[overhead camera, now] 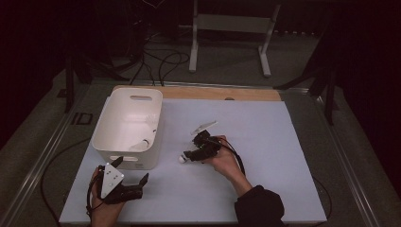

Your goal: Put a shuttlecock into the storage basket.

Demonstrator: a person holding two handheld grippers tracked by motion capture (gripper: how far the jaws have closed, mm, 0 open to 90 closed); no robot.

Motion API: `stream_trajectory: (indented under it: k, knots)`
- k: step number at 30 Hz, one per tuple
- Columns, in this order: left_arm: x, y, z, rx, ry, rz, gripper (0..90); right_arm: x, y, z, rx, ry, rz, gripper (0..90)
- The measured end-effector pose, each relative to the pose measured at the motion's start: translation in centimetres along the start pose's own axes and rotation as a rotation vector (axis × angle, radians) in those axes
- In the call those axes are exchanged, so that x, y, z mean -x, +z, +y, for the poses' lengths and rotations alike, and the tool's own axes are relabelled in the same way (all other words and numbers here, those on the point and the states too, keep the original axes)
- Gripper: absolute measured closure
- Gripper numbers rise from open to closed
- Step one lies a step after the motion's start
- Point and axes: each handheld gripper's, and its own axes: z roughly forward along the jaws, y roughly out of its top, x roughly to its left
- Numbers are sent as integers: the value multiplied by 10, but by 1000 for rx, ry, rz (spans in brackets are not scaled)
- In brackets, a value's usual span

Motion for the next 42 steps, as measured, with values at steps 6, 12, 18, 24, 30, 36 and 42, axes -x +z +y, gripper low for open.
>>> stream_trajectory:
  k: [6, 12, 18, 24, 30, 36, 42]
  knots:
    - [0, 0, 0, 0, 0, 0, 11, -4, 0, 2, 0, -13, 21, 570]
    - [0, 0, 0, 0, -1, -1, 11, -8, 1, 2, 9, -44, 39, 741]
    - [0, 0, 0, -1, 1, -2, 11, -10, -1, 4, 21, -41, 43, 838]
    - [0, 0, 0, -1, 1, -1, 11, -10, -6, 6, 34, -48, 24, 891]
    - [0, 0, 0, -1, 2, -1, 11, -9, -9, 6, 49, -58, 11, 892]
    - [0, 0, 0, -1, 2, -1, 11, -10, -12, 8, 62, -61, -8, 891]
    - [0, 1, 0, -2, 2, -2, 11, -8, -15, 9, 77, -60, -26, 891]
